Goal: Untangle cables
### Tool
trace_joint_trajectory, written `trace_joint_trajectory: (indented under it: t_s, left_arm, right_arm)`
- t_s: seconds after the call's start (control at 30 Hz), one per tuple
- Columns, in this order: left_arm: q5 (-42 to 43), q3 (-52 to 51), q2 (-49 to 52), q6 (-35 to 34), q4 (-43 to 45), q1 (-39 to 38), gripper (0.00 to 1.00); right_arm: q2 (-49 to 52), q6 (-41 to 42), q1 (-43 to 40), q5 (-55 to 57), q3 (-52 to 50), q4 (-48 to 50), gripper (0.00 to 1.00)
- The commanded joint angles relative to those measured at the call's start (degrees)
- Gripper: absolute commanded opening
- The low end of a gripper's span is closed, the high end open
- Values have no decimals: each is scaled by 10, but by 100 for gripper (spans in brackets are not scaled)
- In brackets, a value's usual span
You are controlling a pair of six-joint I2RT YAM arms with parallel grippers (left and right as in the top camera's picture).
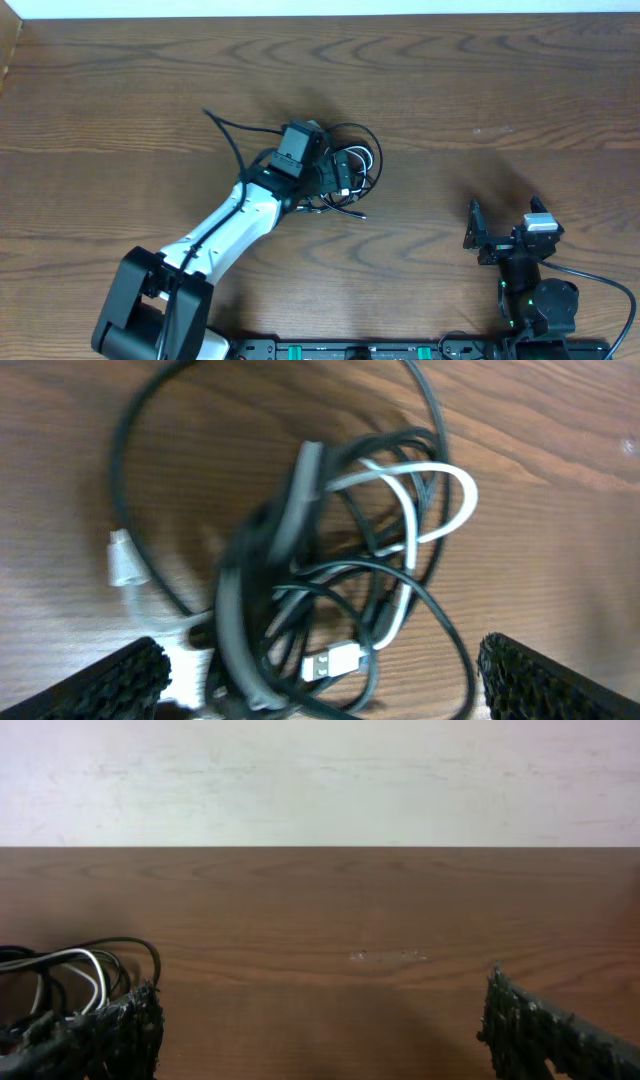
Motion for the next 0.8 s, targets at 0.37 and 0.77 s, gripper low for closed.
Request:
trace_joint_trajectory:
  t_s: [0.37,0.77]
  left_arm:
    - [-38,13,13,29,45,-12,8]
    - [-33,14,-144,29,44,-10,8]
  right_arm:
    - [-3,5,-4,0,-1,-3,99]
    - [-3,5,-4,0,-1,-3,99]
